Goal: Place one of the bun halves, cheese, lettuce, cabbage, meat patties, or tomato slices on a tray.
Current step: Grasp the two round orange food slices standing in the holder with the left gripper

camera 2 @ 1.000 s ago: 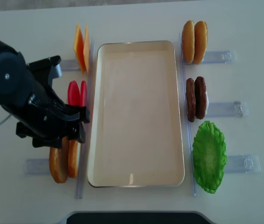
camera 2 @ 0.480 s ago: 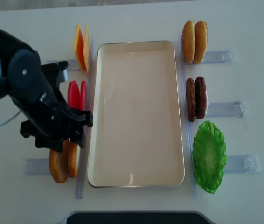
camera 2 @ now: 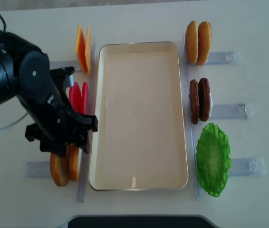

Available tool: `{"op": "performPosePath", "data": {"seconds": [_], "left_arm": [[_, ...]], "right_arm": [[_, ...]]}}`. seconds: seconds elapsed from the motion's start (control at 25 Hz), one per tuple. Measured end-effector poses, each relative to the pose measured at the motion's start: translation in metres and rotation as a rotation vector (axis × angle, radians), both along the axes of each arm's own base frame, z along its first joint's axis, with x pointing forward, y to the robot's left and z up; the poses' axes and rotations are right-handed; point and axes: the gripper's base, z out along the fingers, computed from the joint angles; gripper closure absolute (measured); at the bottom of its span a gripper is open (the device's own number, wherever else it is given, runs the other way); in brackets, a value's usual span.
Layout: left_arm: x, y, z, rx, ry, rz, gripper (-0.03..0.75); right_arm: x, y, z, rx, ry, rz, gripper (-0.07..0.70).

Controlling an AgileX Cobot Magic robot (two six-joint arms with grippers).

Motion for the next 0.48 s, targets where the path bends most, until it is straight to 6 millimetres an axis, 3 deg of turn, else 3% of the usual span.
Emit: {"op": "performPosePath", "data": {"seconds": [0.48], "left_arm": [[0.0041,-0.0024,-0.0096,0.014,0.025,-0.006,0.231]], "right_arm": [[0.0000,0.0000,0.0000,0.000,0.000,0.000,0.048]]}}
